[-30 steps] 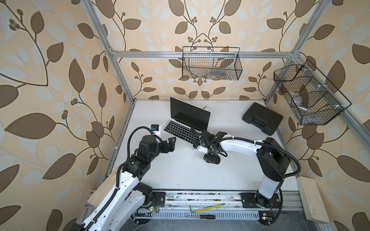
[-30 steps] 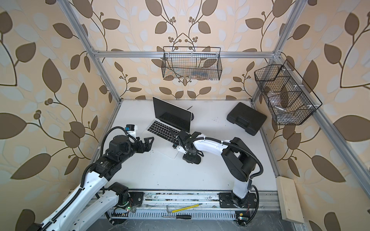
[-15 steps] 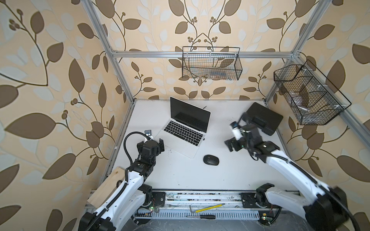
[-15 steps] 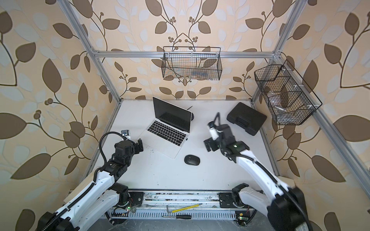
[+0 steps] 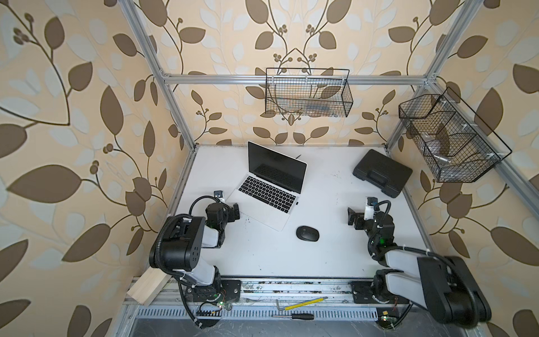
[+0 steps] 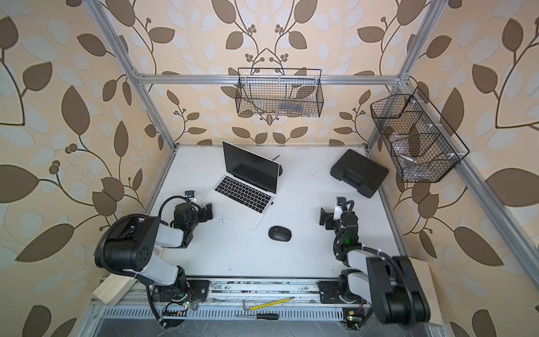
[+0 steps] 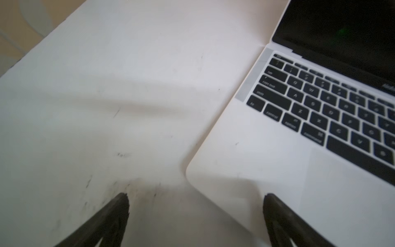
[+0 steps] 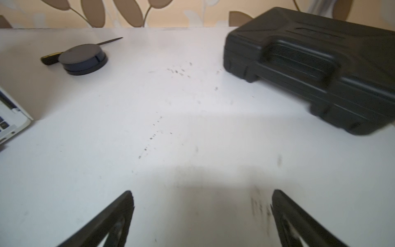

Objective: Insert the wireless mouse receiver into the laptop
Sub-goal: Reset both arms

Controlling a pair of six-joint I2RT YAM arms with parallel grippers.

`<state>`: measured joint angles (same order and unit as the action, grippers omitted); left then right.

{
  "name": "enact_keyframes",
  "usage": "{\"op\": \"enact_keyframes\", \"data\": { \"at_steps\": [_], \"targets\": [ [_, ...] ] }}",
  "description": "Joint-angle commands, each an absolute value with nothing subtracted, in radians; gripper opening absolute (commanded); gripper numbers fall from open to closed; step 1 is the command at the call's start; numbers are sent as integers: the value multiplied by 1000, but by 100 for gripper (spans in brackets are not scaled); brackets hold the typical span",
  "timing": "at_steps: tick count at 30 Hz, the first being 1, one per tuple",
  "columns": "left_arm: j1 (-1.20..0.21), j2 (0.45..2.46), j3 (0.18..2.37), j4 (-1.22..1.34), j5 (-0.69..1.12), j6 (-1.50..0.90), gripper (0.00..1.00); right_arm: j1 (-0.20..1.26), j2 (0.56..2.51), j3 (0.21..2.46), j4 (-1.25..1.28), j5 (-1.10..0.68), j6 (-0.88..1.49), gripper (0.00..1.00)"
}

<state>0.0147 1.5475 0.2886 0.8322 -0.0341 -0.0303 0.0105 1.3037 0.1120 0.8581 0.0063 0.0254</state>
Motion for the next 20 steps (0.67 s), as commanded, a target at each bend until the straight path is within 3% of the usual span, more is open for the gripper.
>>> {"op": "enact_keyframes", "data": {
  "at_steps": [1, 5, 20],
  "targets": [
    [26, 1555, 415, 782, 7, -28, 99, -39, 1332, 185, 973, -22, 29, 100],
    [26, 1540, 414, 761, -5, -26, 99, 31, 1351, 180, 1022, 104, -1, 100],
    [26, 1531, 422, 729, -6, -29, 99, 7, 1343, 196, 978, 66, 15, 100]
  ]
}}
